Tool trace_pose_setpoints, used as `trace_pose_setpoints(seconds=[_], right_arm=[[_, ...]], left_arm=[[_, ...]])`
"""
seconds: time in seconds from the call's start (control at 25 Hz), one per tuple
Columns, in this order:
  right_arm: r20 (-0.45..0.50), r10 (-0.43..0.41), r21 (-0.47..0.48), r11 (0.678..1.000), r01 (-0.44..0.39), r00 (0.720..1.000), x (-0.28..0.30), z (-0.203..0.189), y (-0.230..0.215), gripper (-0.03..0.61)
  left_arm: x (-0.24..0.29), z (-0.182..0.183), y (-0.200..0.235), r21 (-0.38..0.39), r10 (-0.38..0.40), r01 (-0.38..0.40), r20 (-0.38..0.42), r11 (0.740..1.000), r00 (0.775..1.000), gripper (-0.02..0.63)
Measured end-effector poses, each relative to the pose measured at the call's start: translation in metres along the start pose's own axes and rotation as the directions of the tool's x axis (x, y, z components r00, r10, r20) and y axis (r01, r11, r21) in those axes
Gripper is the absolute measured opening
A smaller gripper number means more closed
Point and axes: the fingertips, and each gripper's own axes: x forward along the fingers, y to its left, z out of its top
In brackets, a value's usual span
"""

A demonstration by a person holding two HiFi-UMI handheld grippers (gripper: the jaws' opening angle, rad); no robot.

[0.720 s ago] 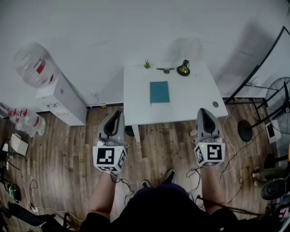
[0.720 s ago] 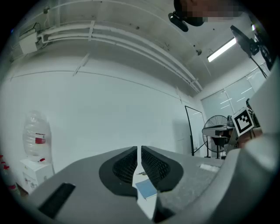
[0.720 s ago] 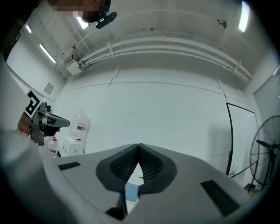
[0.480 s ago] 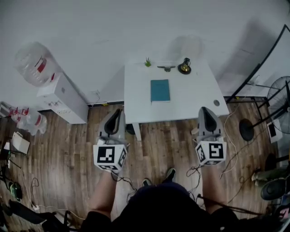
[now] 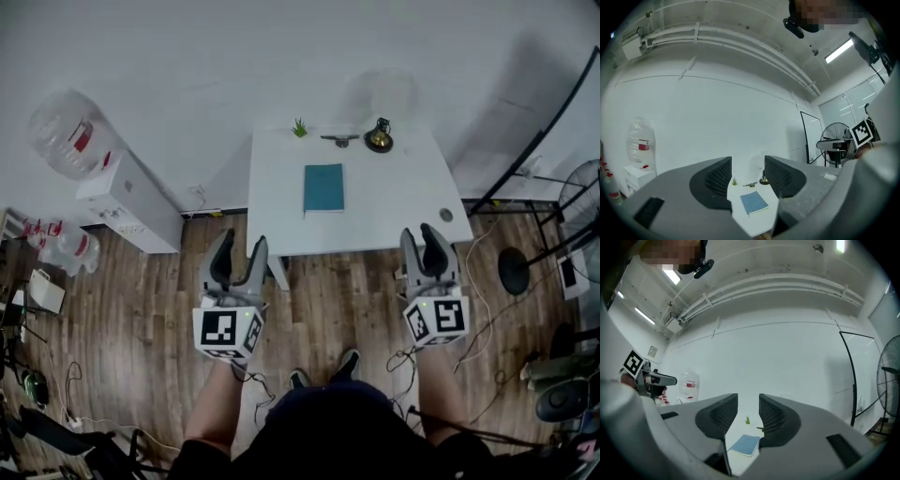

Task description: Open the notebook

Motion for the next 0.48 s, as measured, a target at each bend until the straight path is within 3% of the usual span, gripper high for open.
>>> trace_pose_setpoints(seconds=[0.2,0.48], right_arm=[[0.009,0.028,0.047,0.998,-0.029,1.0,-0.001,-0.01,-0.035,0.17],[0.025,0.049,0.109,0.993,-0.052,0.998,-0.003,-0.023,-0.097,0.169]], left_arm=[[0.019,-0.008,-0.033,0.02,0.025,-0.024,-0.04,1.0,0.999,0.21],[0.049,-0.003,-0.092,0.123,0.062,-0.054,-0.065,0.991,0.996,0.209]])
